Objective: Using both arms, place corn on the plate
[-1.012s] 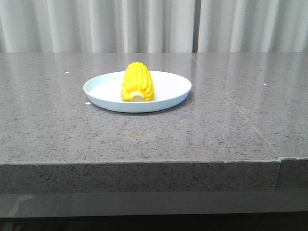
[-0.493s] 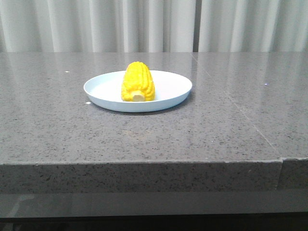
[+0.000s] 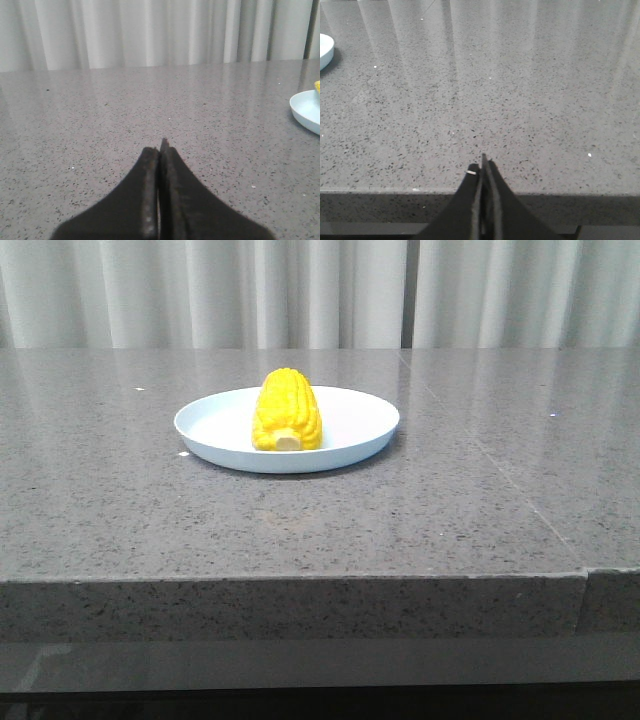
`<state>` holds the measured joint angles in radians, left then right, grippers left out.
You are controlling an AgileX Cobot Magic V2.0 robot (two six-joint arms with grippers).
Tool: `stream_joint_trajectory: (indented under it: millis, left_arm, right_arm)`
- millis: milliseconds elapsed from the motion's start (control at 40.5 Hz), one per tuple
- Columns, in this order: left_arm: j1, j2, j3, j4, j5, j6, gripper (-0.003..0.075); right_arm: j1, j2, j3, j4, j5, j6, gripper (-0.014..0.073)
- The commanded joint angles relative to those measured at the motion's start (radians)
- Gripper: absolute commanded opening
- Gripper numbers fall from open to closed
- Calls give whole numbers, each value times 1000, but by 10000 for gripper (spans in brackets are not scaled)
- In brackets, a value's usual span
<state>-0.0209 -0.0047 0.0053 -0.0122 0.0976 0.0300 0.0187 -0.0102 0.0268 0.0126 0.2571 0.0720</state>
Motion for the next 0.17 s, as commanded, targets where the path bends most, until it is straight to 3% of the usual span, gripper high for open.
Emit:
stream_joint_trajectory:
  millis: [0, 148]
  left_arm:
    - [4, -19, 3, -1, -77, 0, -20]
    - [4, -19, 3, -1, -77, 0, -20]
  right_arm:
    - [-6, -13, -16, 3, -85, -7, -59]
    - [-6, -13, -16, 3, -85, -7, -59]
